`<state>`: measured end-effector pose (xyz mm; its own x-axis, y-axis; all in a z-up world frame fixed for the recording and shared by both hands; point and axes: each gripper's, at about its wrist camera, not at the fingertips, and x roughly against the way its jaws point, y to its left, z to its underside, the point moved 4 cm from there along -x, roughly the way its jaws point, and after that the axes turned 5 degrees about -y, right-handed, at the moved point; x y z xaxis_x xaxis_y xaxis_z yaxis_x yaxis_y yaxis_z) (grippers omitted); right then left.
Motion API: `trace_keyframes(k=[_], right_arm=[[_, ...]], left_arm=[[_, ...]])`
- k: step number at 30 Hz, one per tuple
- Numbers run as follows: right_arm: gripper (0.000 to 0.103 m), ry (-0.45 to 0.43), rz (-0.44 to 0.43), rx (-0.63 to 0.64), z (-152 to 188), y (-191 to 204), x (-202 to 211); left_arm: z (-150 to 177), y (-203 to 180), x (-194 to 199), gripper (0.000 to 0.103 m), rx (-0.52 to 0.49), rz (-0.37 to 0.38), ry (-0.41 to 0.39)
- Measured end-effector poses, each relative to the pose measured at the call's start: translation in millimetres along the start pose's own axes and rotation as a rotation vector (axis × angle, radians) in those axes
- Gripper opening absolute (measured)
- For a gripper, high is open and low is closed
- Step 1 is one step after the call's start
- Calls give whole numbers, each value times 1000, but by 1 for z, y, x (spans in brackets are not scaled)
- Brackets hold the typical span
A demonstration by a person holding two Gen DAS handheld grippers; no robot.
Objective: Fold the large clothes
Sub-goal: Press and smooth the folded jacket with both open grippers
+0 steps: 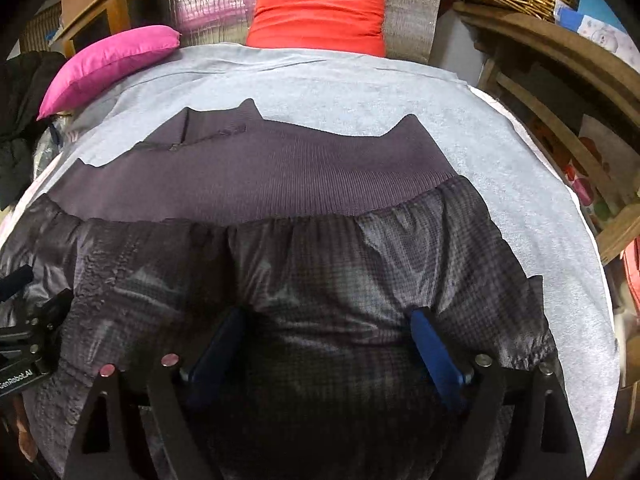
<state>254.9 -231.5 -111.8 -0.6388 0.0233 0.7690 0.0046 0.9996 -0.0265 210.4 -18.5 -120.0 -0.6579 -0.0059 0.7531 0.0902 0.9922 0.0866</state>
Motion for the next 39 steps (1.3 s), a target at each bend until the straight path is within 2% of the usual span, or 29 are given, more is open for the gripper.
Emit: trace_keyframes(k=[5, 9, 13, 15, 17, 19, 23, 26, 30, 32, 33, 35, 37, 39], right_arm=[[89, -1, -1, -34, -2, 1, 13], [89, -129, -48, -48, 1, 11, 63], [89, -183, -84, -5, 23, 35, 93], [89, -189, -70, 28, 39, 44, 92], [89, -147, -54, 52, 61, 52, 78], [90, -153, -31, 70, 72, 52, 68], [92, -157, 7, 99, 74, 55, 61], [92, -150, 6, 82, 74, 53, 70], [92, -225, 11, 45, 76, 36, 99], [92, -213, 37, 46, 83, 26, 98], [92, -180, 40, 45, 88, 20, 91], [92, -170, 21, 55, 96, 15, 80], [92, -173, 41, 74, 94, 19, 82], [92, -184, 11, 40, 90, 17, 90]], left_arm=[[-1, 2, 13, 99, 11, -6, 8], [1, 7, 43, 99, 1, -17, -56], [12, 12, 68, 99, 9, -14, -100], [20, 12, 73, 99, 13, -23, -102], [31, 12, 71, 99, 30, -12, -82], [43, 13, 64, 99, 39, -11, -54], [53, 11, 54, 99, 15, -18, -51], [51, 17, 67, 99, 29, -18, -57], [56, 31, 93, 99, 4, -55, -139], [64, 40, 92, 99, 12, -62, -125], [69, 44, 86, 99, 18, -59, -100], [76, 47, 75, 99, 36, -46, -69], [75, 48, 79, 99, 48, -48, -74], [70, 50, 88, 99, 42, -50, -97]])
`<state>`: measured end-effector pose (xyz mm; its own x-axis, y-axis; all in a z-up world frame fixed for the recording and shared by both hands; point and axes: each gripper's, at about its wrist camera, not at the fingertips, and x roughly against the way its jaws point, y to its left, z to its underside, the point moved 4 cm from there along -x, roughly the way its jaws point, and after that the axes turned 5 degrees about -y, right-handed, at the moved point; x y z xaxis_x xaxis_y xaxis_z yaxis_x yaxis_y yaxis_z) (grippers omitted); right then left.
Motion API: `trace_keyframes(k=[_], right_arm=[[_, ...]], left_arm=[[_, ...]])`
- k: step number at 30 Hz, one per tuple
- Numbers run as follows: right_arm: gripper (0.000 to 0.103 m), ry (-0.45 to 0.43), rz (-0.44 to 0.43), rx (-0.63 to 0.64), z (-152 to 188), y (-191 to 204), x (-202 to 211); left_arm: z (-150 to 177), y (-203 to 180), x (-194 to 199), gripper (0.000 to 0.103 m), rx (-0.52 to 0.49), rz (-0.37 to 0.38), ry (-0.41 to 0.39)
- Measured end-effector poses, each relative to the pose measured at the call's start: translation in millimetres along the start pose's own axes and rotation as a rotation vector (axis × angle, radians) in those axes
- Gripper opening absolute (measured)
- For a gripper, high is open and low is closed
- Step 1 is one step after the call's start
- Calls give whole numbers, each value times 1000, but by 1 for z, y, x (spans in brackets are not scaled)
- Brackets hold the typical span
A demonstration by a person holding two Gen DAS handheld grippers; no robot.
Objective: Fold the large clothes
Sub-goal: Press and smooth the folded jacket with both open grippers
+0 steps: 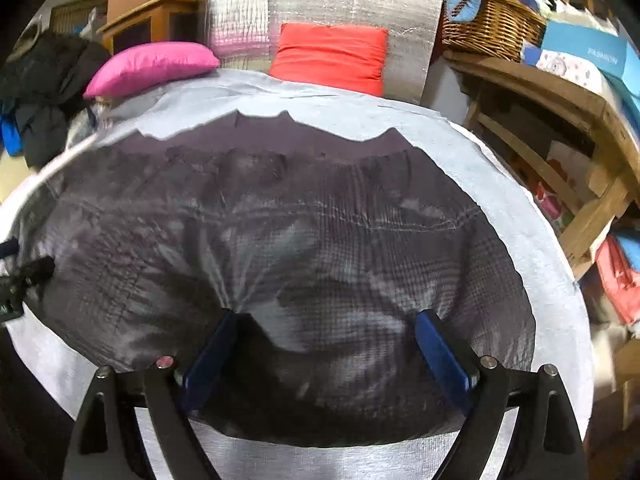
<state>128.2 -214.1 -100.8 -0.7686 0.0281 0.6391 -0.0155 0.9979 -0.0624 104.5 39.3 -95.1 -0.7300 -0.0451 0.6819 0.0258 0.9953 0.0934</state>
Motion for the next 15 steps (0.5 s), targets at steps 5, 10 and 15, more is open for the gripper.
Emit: trace_keyframes(k=[5, 10, 15], right_arm=[[92, -68, 24, -103, -4, -35, 23], [92, 11, 74, -231, 16, -84, 7], [93, 47, 29, -287, 23, -92, -5]], left_arm=[[-10, 30, 18, 99, 34, -57, -71], [-2, 63, -11, 99, 114, -104, 11], [7, 67, -33, 100, 146, -72, 68]])
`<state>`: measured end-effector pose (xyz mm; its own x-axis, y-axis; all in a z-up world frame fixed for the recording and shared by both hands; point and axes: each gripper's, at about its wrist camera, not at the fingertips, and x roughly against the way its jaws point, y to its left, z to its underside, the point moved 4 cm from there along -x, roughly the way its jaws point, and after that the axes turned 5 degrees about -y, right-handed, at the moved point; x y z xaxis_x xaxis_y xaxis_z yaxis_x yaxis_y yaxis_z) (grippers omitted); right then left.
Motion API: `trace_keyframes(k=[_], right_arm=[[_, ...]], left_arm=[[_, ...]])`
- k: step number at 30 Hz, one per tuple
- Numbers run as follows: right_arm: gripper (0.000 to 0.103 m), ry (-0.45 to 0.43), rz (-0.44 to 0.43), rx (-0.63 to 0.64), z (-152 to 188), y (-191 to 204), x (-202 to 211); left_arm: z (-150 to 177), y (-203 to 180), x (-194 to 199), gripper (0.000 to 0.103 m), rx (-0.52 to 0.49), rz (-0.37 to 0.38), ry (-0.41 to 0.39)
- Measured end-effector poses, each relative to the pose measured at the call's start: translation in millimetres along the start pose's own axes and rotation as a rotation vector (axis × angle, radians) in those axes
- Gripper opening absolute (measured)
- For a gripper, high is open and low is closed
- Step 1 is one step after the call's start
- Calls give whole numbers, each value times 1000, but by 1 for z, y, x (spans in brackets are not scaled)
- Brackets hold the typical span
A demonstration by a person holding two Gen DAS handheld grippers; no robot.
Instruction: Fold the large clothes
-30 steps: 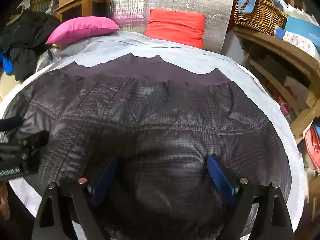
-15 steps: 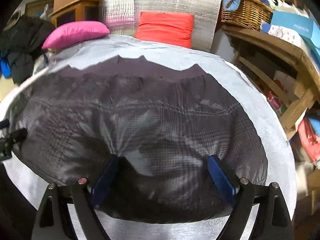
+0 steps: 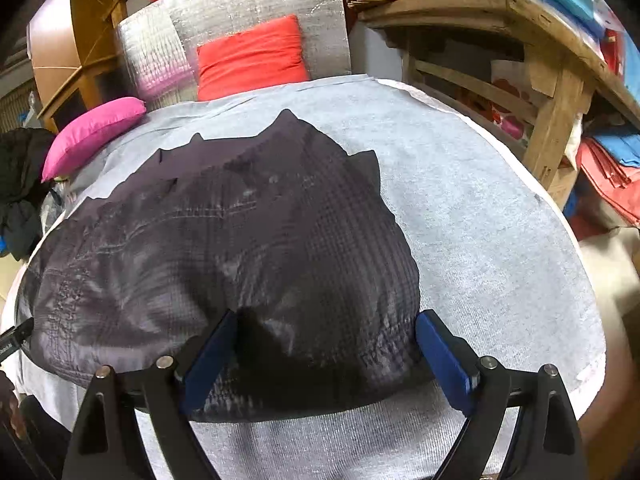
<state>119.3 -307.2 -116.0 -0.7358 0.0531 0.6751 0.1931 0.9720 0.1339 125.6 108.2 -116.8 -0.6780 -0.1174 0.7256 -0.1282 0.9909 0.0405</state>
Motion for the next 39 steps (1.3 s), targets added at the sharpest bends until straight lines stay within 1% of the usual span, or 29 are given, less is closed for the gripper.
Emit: trace_keyframes(k=[4, 7, 10, 12, 13, 15, 16, 18, 21, 23, 26, 29, 34, 39], right_arm=[[94, 21, -13, -20, -2, -4, -9], [95, 30, -11, -25, 3, -7, -11], [95, 21, 6, -12, 1, -4, -9], [95, -26, 42, 6, -2, -2, 6], [95, -68, 49, 17, -7, 2, 17], [95, -149, 43, 42, -18, 9, 36], [95, -174, 31, 60, -23, 16, 42], [95, -183, 1, 95, -30, 29, 45], [95, -161, -35, 119, -31, 42, 34], [95, -112, -50, 103, -22, 44, 15], [95, -58, -39, 79, -6, 37, -7], [96, -64, -48, 71, 0, 35, -4], [97, -49, -64, 40, -1, 25, -8], [98, -42, -53, 43, -2, 24, -11]], left_arm=[[1, 1, -6, 100, -5, 13, 0], [5, 7, -10, 100, 29, 44, 13], [3, 10, -8, 100, 45, 48, 21], [-3, 13, 2, 100, 47, 38, 7], [-6, 14, 8, 100, 45, 28, -14], [-15, 12, 20, 100, 40, 18, -61], [-20, 10, 24, 100, 35, 18, -78], [-26, 4, 27, 100, 24, 32, -91], [-27, -6, 25, 100, 15, 39, -87], [-21, -11, 21, 100, 9, 41, -73], [-11, -15, 9, 100, 0, 41, -32], [-3, -17, 1, 100, -4, 33, -18], [3, -14, -3, 100, 5, 50, -22], [3, -10, -5, 101, 11, 44, -20]])
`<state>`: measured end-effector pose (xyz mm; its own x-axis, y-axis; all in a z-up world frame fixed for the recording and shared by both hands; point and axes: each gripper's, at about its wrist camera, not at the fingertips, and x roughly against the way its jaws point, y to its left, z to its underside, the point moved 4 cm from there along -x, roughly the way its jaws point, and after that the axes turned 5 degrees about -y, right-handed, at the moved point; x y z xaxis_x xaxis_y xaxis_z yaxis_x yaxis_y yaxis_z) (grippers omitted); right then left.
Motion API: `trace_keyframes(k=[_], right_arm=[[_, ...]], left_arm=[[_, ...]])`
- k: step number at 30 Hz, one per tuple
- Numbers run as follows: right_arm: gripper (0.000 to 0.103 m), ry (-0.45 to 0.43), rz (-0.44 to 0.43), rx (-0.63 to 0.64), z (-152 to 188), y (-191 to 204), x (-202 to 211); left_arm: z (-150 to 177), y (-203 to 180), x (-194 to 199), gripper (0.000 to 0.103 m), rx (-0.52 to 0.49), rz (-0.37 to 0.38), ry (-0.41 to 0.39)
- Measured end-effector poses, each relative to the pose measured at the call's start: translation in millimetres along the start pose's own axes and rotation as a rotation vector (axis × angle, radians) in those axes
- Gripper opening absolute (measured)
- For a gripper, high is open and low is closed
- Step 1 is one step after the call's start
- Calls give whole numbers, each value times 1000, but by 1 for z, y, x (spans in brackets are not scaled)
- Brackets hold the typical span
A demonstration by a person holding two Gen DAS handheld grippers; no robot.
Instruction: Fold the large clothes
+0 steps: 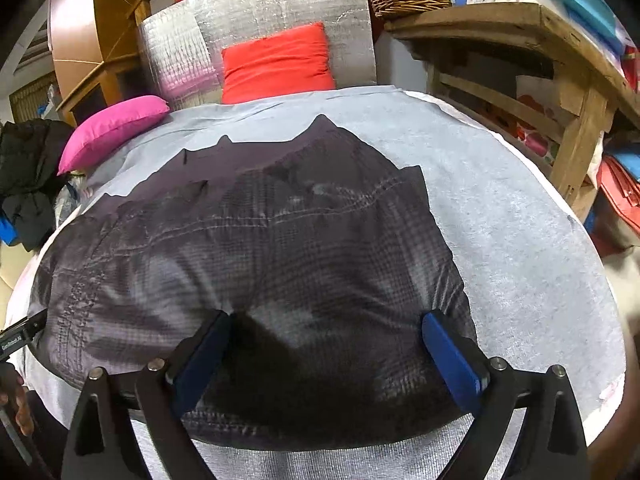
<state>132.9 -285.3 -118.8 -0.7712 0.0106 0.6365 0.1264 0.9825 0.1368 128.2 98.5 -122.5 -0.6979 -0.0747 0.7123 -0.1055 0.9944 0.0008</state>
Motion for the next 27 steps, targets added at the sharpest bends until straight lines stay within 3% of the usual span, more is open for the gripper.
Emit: trace_keyframes(k=[4, 7, 13, 19, 27], right_arm=[[98, -26, 29, 15, -12, 5, 20], [98, -101, 9, 30, -25, 18, 52], [98, -149, -56, 102, -38, 60, 101], [98, -141, -103, 119, -19, 87, 132], [98, -108, -123, 94, 14, 96, 171]], left_arm=[[-6, -2, 20, 100, -18, -19, -34], [-12, -10, 44, 100, -38, -16, -87], [-22, -31, 101, 100, -70, 36, -179], [-17, -41, 155, 101, -77, 58, -253], [5, -41, 194, 101, -76, 57, -249]])
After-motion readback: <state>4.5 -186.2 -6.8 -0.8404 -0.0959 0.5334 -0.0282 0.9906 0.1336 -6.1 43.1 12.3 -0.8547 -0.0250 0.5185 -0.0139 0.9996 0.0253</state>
